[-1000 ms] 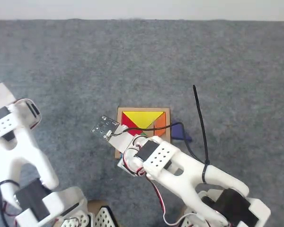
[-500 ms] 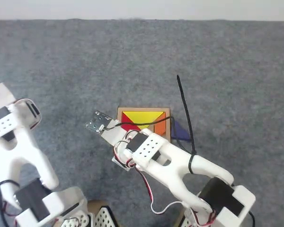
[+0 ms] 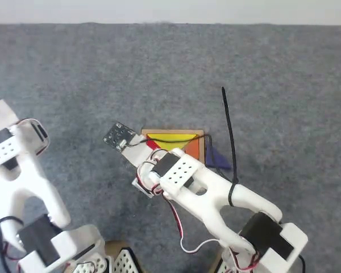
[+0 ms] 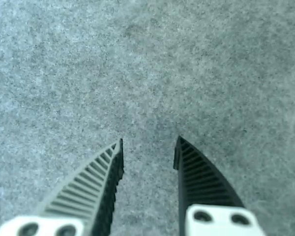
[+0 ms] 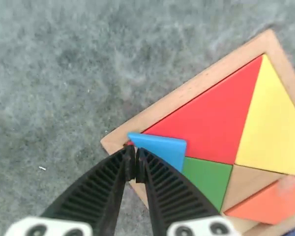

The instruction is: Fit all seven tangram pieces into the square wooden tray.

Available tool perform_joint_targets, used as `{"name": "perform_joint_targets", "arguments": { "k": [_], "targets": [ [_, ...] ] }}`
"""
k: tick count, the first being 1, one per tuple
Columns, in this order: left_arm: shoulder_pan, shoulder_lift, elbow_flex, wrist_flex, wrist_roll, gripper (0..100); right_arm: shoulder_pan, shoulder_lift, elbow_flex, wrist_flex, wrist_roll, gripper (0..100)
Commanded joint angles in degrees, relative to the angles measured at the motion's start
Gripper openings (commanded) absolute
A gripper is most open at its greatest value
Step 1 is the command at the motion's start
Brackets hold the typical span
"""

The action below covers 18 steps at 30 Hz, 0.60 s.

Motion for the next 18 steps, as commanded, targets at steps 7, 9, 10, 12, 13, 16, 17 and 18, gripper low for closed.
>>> {"name": "perform_joint_targets", "arguments": {
  "k": [7, 9, 10, 12, 13, 16, 17, 18],
  "targets": [
    [-0.1, -1.7, -2.9, 0.4, -0.1, 17, 3.1, -0.8, -7.1, 0.1, -0.7, 0.7],
    [-0.1, -1.7, -2.9, 0.4, -0.1, 17, 3.1, 3.6, -10.4, -0.1, -0.7, 0.7],
    [-0.2, -1.7, -2.9, 0.4, -0.1, 17, 3.0, 5.8, -12.2, 0.2, -0.7, 0.7],
    [-0.3, -1.7, -2.9, 0.4, -0.1, 17, 2.9, 9.6, -15.5, 1.2, -0.7, 0.7],
    [-0.3, -1.7, -2.9, 0.4, -0.1, 17, 2.9, 11.2, -17.1, 1.9, -0.7, 0.7],
    [-0.2, -1.7, -2.9, 0.4, -0.1, 17, 3.1, 13.5, -19.3, 3.3, -0.7, 0.7],
    [-0.1, -1.7, -2.9, 0.4, -0.1, 17, 3.1, 13.6, -19.3, 3.4, -0.7, 0.7],
    [-0.1, -1.7, -2.9, 0.3, -0.1, 17, 3.1, 13.6, -19.2, 3.5, -0.7, 0.7]
  ]
}}
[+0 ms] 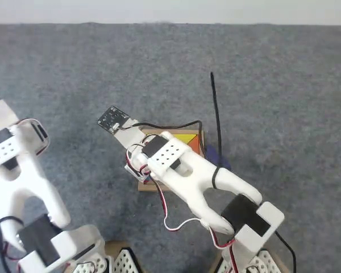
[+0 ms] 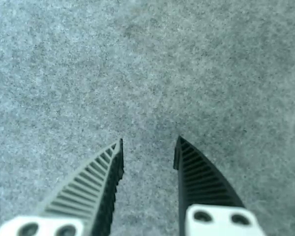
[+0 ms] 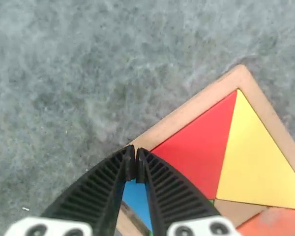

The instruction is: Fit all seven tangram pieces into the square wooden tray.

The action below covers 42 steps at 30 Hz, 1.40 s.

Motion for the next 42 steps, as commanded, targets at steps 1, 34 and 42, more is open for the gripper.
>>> {"name": "perform_joint_targets", "arguments": {
  "k": [1, 34, 42],
  "targets": [
    [-0.1, -1.7, -2.9, 0.3, -0.1, 17, 0.7, -0.3, -3.3, 1.2, -0.5, 0.7],
    [-0.4, -1.7, -2.9, 0.5, -0.1, 17, 3.6, -15.0, 14.5, -0.6, -0.5, 0.7],
    [-0.4, -1.7, -2.9, 0.5, -0.1, 17, 3.4, -11.5, 11.6, -1.0, -0.5, 0.7]
  ]
}}
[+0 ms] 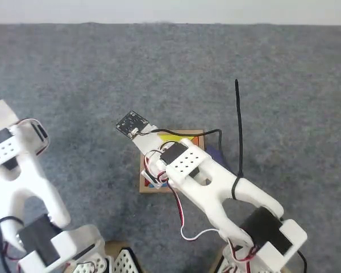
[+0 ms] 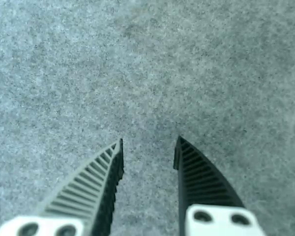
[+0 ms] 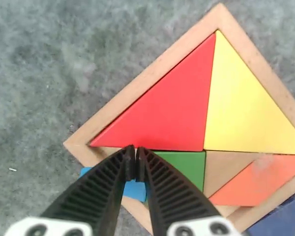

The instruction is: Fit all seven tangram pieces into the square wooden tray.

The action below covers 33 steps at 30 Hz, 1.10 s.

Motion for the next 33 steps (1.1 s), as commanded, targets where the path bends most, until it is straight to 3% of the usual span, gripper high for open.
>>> {"name": "perform_joint_targets", "arguments": {
  "k": [1, 12, 15, 25, 33],
  "targets": [
    [-0.3, -1.7, -2.9, 0.5, -0.1, 17, 0.1, -0.5, -2.5, -1.5, -0.4, 0.7],
    [-0.1, -1.7, -2.9, 0.5, -0.1, 17, -3.3, -9.8, -2.1, 0.6, -0.5, 0.7],
    [0.2, -1.7, -2.9, 0.5, -0.1, 17, 1.8, -12.1, -1.1, 5.3, -0.4, 0.7],
    [9.8, -1.8, -6.2, 9.5, -0.5, 17, 21.0, -25.2, 11.3, 5.4, 3.2, 0.7],
    [20.7, -1.6, -8.8, 16.0, -0.5, 17, 26.0, -16.7, 10.7, 2.6, 0.1, 0.9]
  ]
}}
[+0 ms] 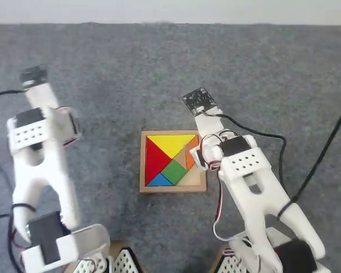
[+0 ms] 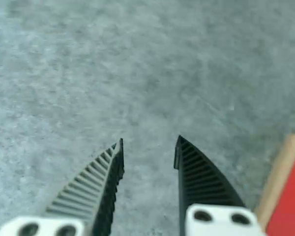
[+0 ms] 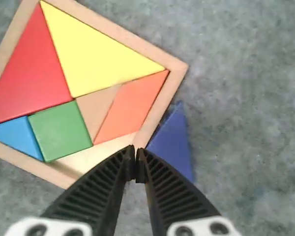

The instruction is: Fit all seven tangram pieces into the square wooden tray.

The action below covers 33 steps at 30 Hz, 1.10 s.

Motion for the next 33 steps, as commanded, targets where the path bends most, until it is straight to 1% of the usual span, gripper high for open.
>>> {"name": "perform_joint_targets", "arguments": {
  "k": [1, 6, 11, 13, 19, 26, 29, 33],
  "targets": [
    [3.8, -1.6, -2.9, 1.2, -0.5, 17, 3.4, 5.1, -1.9, -1.9, -2.4, 0.9],
    [4.4, -1.6, -1.0, 0.8, -0.9, 17, 7.4, 13.1, -7.0, -1.6, -2.5, 0.9],
    [4.2, -1.6, -0.2, -0.1, -2.5, 17, 9.2, 14.5, -8.5, -1.5, -2.5, 1.0],
    [4.2, -1.6, 0.6, -1.0, -2.5, 17, 8.7, 15.2, -8.6, -2.0, -2.4, 1.6],
    [4.2, -1.6, 1.8, -2.0, -2.5, 17, 5.4, 15.2, -8.4, -2.0, 0.3, 15.1],
    [4.2, -1.6, 1.8, -2.0, -2.5, 17, 1.2, 16.0, -8.0, -3.8, 1.1, 15.5],
    [4.2, -1.6, 1.8, -1.8, -2.5, 17, 2.1, 19.5, -8.3, -4.5, 1.1, 15.5],
    [4.2, -1.6, 1.8, -1.7, -2.5, 17, 5.3, 24.6, -12.4, -1.7, 1.1, 15.4]
  ]
}}
